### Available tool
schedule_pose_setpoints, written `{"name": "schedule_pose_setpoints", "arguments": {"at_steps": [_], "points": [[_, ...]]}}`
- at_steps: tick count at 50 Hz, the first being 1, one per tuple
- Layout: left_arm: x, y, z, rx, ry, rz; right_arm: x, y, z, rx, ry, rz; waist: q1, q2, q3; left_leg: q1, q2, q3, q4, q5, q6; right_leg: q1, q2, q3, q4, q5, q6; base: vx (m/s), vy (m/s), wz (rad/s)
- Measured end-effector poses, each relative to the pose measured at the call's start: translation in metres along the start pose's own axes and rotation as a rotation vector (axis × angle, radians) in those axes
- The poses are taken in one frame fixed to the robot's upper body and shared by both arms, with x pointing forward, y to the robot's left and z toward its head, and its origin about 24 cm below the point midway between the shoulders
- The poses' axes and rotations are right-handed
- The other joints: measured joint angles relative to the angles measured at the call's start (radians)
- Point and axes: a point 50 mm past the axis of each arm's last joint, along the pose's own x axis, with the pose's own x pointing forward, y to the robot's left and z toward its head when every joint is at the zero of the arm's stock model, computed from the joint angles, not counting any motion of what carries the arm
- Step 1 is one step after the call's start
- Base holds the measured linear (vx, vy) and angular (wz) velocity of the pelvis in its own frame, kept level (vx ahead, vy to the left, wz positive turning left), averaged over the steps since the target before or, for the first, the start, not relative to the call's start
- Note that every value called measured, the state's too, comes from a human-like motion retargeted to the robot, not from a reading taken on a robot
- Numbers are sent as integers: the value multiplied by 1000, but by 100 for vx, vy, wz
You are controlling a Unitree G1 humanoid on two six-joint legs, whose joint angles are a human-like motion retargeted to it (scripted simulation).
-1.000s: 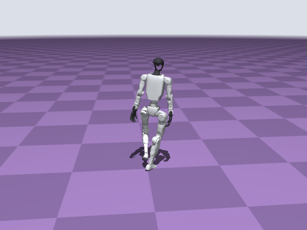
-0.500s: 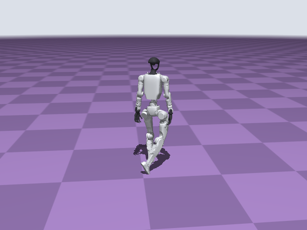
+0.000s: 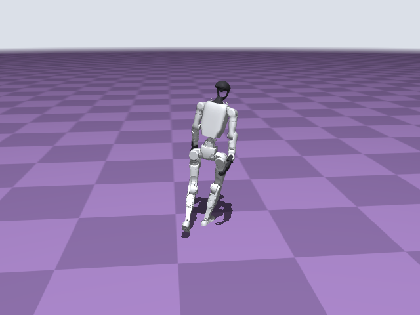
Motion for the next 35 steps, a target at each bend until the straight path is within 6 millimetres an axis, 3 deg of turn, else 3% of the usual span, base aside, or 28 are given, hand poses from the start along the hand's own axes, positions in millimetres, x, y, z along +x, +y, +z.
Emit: {"name": "schedule_pose_setpoints", "arguments": {"at_steps": [3,6,8,10,12,14,16,17,18,20,22,23,25,28,30,32,35], "points": [[-1,-4,-10,-32,27,-15,-4,-1,23,-8,-119,-31,21,-10,15,-191,1,-17,344,-3,0,70,-19,-32,-98,34,11,31,18,73],[-4,-12,-29,-7,77,-9,-10,-5,38,-33,-187,-47,106,-9,24,-316,147,43,588,-150,0,155,-3,-62,-197,71,22,56,-27,39],[-8,-21,-45,-20,111,-6,-20,-16,52,-52,-193,-98,170,21,19,-417,192,85,622,-170,0,189,15,-89,-264,115,69,22,45,41],[-15,-36,-72,-80,194,-39,-32,-28,67,-94,-198,-169,207,36,2,-512,142,143,517,-118,0,203,2,-111,-310,169,137,4,95,64],[-27,-59,-103,-165,320,-108,-45,-41,83,-147,-234,-235,190,27,-29,-576,7,169,249,-35,-20,199,-60,-141,-340,208,198,12,85,108],[-43,-76,-134,-227,458,-178,-62,-51,105,-193,-303,-287,186,40,-41,-583,-53,114,-41,17,-151,213,-44,-167,-342,196,215,34,24,58],[-62,-90,-161,-263,591,-256,-82,-57,129,-229,-380,-334,205,75,-36,-558,-56,45,-283,106,-304,251,14,-168,-347,176,225,44,-1,-11],[-71,-96,-172,-272,650,-294,-93,-59,141,-243,-420,-358,210,88,-30,-546,-57,10,-362,176,-338,276,39,-166,-355,167,232,44,0,-5],[-79,-102,-181,-275,701,-328,-105,-61,154,-257,-462,-382,204,86,-25,-539,-67,-15,-394,254,-292,304,48,-168,-368,159,239,52,3,29],[-95,-115,-194,-288,795,-389,-126,-58,177,-299,-543,-418,161,36,-32,-544,-112,106,-326,207,-78,348,12,-205,-394,143,263,59,4,38],[-107,-124,-203,-315,858,-432,-139,-42,198,-352,-634,-428,166,0,-38,-552,-99,151,-287,208,-5,378,11,-194,-402,147,284,53,-6,-63],[-109,-125,-204,-322,867,-444,-144,-32,207,-367,-684,-427,171,-16,-37,-575,-128,42,-252,220,-16,391,8,-203,-404,162,298,53,-6,-85],[-107,-126,-201,-324,846,-455,-148,-16,218,-381,-767,-416,204,-52,-46,-562,-105,98,-245,219,-1,403,-16,-215,-394,207,336,53,-6,-78],[-86,-113,-184,-310,748,-396,-144,3,221,-408,-826,-373,234,-86,-50,-505,-85,110,-269,176,0,402,-30,-249,-346,327,411,50,-13,-36],[-71,-104,-167,-307,663,-355,-137,13,217,-477,-805,-343,230,-90,-56,-462,-73,91,-292,133,0,396,-42,-302,-281,456,485,53,-11,-13],[-56,-95,-147,-300,571,-326,-128,19,212,-557,-771,-340,205,-53,-69,-434,-25,76,-322,135,0,338,-25,-313,-171,555,499,52,6,6],[-36,-76,-117,-255,443,-284,-108,19,195,-597,-702,-386,137,1,-82,-377,21,40,-357,132,-6,205,-11,-248,65,489,499,54,12,39]]}}
